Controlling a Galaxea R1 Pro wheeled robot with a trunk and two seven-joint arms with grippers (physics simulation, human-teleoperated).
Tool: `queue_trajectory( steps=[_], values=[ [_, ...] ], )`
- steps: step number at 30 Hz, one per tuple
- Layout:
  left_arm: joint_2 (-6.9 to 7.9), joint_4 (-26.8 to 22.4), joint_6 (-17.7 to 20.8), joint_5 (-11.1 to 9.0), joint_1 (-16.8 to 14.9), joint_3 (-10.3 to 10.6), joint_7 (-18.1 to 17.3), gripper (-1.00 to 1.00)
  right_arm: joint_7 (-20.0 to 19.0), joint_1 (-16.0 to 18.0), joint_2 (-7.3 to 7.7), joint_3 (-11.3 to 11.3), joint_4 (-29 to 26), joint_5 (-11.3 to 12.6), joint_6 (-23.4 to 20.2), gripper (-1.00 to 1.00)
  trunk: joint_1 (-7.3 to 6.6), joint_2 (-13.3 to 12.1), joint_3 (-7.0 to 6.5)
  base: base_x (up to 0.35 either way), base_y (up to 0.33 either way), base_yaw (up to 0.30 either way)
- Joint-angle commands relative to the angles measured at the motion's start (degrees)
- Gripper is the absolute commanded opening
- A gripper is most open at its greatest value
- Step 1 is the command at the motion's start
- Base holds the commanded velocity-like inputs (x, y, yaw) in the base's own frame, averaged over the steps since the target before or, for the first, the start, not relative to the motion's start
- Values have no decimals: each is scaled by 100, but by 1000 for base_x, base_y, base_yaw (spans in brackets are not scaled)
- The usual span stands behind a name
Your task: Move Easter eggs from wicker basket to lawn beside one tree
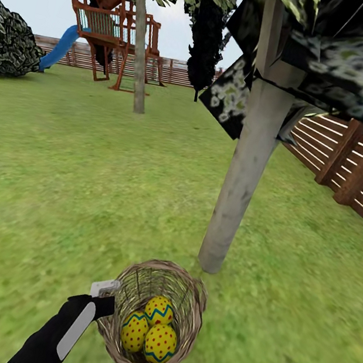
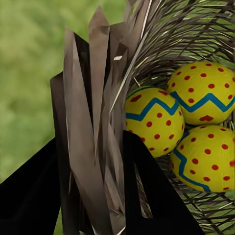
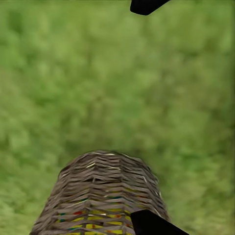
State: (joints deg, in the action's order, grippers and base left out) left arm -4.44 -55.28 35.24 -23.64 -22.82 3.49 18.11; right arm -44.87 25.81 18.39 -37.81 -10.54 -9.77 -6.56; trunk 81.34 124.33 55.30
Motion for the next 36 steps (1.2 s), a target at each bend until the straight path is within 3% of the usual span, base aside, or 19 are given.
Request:
queue_trajectory(
  steps=[1,16,32,36],
  values=[
    [0,-9,2,-88,-3,11,53,-100,-30,3,-2,-51,-10,-43,-47,100,21,44,23,0,0,0],
    [2,-9,3,-82,-3,17,53,-100,-22,3,-2,-51,-10,-43,-31,100,21,44,23,126,0,0],
    [-2,-9,9,-85,-3,4,53,-100,-22,3,-2,-51,-10,-43,-31,100,373,686,310,0,0,0],
    [2,-9,9,-83,-3,3,60,-100,-22,3,-2,-51,-10,-43,-36,100,373,686,310,0,0,0]
  ],
)
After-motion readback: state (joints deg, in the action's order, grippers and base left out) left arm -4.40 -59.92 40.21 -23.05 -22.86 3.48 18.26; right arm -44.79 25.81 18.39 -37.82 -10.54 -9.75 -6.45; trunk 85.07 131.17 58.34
